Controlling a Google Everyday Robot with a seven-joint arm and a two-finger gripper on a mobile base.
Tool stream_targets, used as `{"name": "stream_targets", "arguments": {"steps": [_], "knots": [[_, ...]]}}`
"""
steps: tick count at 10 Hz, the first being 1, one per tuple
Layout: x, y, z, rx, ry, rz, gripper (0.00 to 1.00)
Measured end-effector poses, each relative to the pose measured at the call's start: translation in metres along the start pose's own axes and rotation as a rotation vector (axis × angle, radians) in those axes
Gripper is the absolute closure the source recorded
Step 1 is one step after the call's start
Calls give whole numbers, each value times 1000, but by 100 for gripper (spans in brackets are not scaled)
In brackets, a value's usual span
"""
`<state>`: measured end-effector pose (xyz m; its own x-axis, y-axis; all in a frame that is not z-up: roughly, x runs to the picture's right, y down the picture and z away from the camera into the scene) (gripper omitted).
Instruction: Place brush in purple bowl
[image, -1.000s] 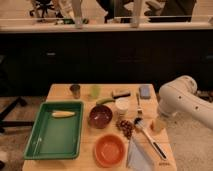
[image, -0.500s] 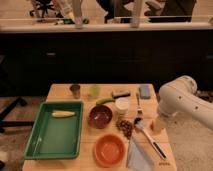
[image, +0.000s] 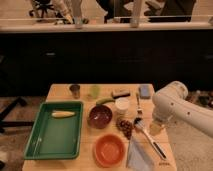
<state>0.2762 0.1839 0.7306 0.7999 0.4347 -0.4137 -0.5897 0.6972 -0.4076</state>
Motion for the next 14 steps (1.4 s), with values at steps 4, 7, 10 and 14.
{"name": "stream_targets", "arguments": {"steps": [4,7,10,14], "knots": [[13,-4,4,31,33,195,20],[30,-5,13,18,53,296,20],[36,1,24,-8,60,327,20],[39,12,38,-39,74,345,20]]}}
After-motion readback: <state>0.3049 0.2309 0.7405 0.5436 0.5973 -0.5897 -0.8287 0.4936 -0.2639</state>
